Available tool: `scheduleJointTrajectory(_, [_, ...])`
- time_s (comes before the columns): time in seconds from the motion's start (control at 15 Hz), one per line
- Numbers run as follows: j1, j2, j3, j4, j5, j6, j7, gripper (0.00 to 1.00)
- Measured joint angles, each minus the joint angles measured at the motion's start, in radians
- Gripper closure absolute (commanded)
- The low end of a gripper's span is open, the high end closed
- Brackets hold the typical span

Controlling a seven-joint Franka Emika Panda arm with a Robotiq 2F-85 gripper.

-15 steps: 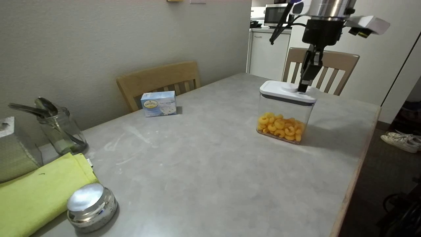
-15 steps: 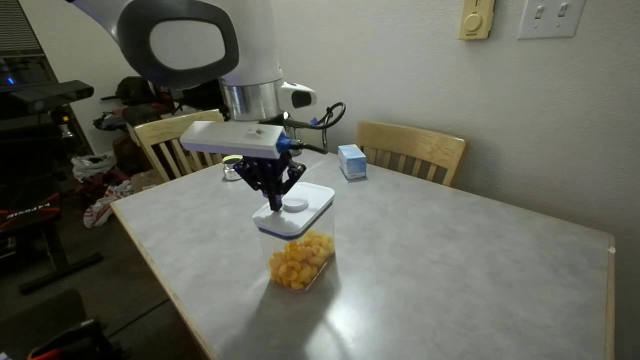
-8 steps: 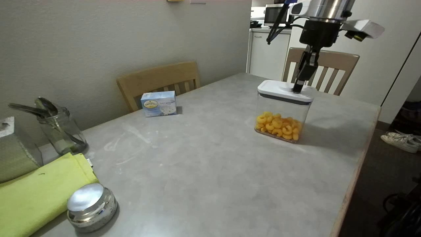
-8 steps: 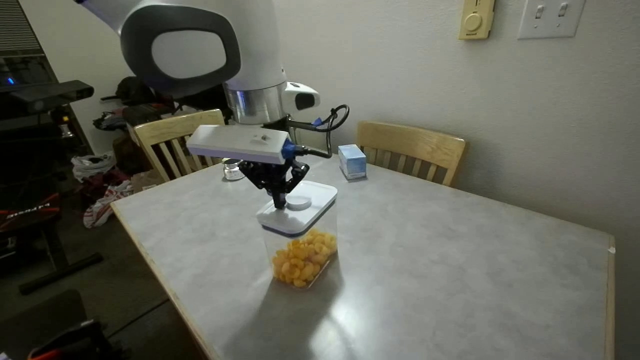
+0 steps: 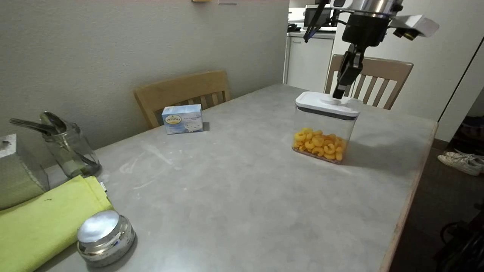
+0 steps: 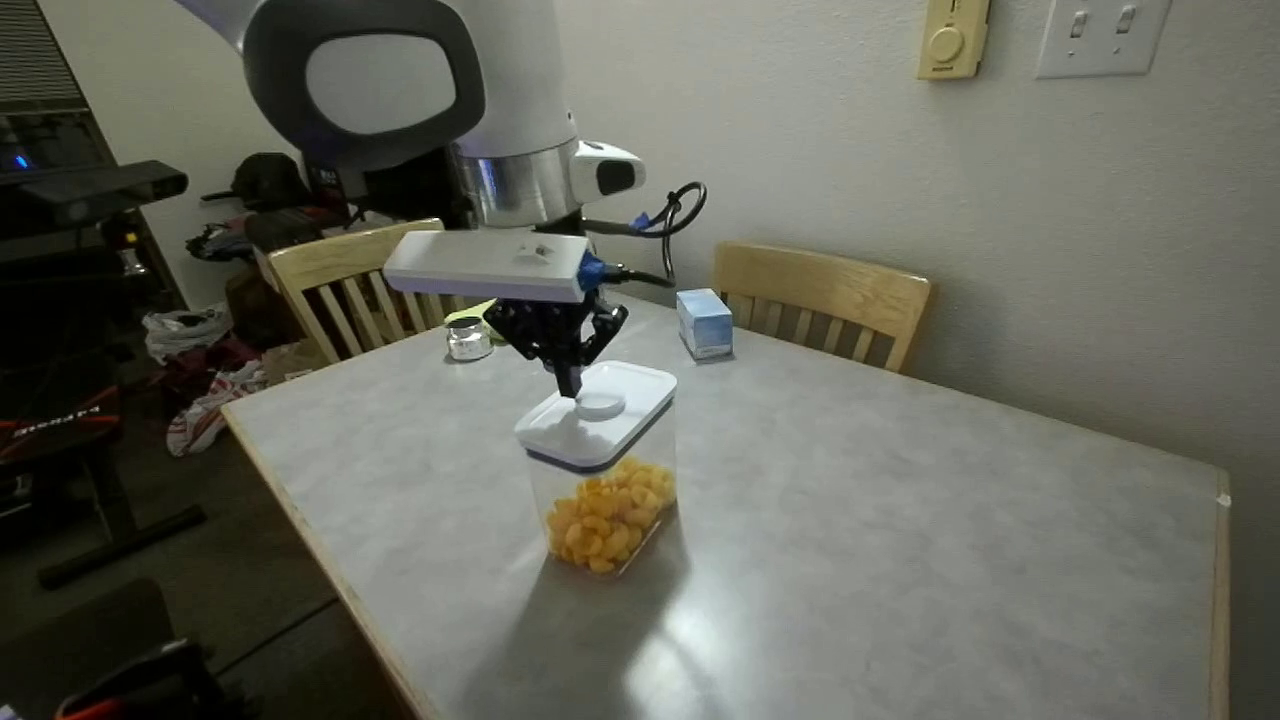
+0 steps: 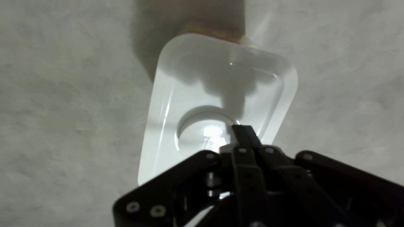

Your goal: Close the container

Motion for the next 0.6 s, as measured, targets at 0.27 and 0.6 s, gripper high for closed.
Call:
scheduleJointTrajectory(0.27, [0.0,0.002,0.0,0.015,0.045,0.014,-0.058,1.0])
scheduleJointTrajectory(0.6, [-0.001,0.023,0.0,0.028,0.088,0.052,-0.12,1.0])
